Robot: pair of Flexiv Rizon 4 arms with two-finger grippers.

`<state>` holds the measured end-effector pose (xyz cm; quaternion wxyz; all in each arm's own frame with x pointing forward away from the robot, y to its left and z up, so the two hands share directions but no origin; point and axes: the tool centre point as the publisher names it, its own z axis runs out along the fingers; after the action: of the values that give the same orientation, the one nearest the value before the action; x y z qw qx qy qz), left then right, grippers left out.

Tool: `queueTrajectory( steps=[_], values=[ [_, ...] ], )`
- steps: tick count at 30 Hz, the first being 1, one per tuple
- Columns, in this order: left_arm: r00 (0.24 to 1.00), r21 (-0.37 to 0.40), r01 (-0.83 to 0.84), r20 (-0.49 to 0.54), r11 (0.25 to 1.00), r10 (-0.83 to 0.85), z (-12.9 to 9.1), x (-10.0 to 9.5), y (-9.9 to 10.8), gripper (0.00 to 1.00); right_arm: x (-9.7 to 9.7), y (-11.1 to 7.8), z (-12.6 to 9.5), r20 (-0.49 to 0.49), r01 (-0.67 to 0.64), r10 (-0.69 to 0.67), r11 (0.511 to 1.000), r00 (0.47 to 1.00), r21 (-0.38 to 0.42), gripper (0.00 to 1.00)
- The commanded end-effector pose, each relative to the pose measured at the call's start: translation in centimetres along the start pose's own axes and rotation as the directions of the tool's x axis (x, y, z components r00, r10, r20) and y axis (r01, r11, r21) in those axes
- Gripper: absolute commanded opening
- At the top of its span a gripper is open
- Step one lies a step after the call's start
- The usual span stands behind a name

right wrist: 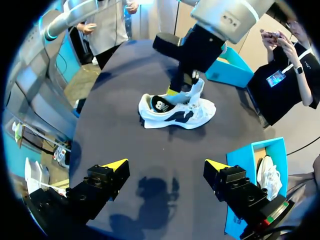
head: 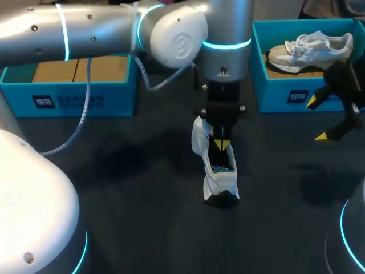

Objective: Take the shoe out of the shoebox, open the shoe tongue, remove and reinsert the insole, then place the shoe into the shoebox

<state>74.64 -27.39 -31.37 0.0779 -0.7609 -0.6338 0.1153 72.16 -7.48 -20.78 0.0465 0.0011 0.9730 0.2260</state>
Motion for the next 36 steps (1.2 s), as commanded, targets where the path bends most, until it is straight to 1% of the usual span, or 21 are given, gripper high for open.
queueTrajectory(
  steps=[1,2,9,11,12,21,22,24,25,31,34,36],
  values=[
    [1.000,-0.020,-0.007,0.008,1.000,0.007,1.5,0.1,-0.3,0.00,0.0,0.0,0.0,0.001,-0.001,0.001,1.000,1.000,0.002,1.00],
    [1.000,-0.009,0.000,0.007,1.000,0.000,1.8,0.1,-0.1,0.00,0.0,0.0,0.0,0.001,-0.001,0.001,1.000,1.000,0.002,1.00],
    [0.999,0.003,0.032,-0.016,0.999,-0.032,3.8,1.0,0.4,0.00,0.0,0.0,0.0,0.001,-0.001,0.001,1.000,1.000,0.002,1.00],
    [0.999,-0.011,0.037,-0.013,0.999,-0.037,4.2,1.1,0.5,0.00,0.0,0.0,0.0,0.001,-0.001,0.001,1.000,1.000,0.002,1.00],
    [0.999,-0.001,0.048,-0.013,0.999,-0.048,4.4,1.1,0.6,0.00,0.0,0.0,0.0,0.001,-0.001,0.001,1.000,1.000,0.002,1.00],
    [0.979,-0.056,0.198,-0.031,0.979,-0.200,6.7,0.1,1.1,0.00,0.0,0.0,0.0,0.001,-0.001,0.001,1.000,1.000,0.002,1.00],
    [0.977,-0.047,0.210,-0.025,0.977,-0.212,6.8,0.1,1.2,0.00,0.0,0.0,0.0,0.001,-0.001,0.001,1.000,1.000,0.002,1.00],
    [0.971,-0.058,0.236,-0.014,0.970,-0.238,7.0,0.0,1.3,0.00,0.0,0.0,0.0,0.001,-0.001,0.001,1.000,1.000,0.002,1.00],
    [0.969,-0.051,0.245,-0.008,0.968,-0.246,7.1,0.0,1.3,0.00,0.0,0.0,0.0,0.001,-0.001,0.001,1.000,1.000,0.002,1.00],
    [0.964,-0.050,0.267,0.000,0.962,-0.268,8.1,0.4,1.3,0.00,0.0,0.0,0.0,0.001,-0.001,0.001,1.000,1.000,0.002,1.00],
    [0.960,-0.048,0.279,0.004,0.959,-0.279,8.3,0.5,1.3,0.00,0.0,0.0,0.0,0.001,-0.001,0.001,1.000,1.000,0.002,1.00],
    [0.959,-0.057,0.285,0.021,0.957,-0.284,7.9,0.5,1.3,0.00,0.0,0.0,0.0,0.001,-0.001,0.001,1.000,1.000,0.002,1.00]
  ],
)
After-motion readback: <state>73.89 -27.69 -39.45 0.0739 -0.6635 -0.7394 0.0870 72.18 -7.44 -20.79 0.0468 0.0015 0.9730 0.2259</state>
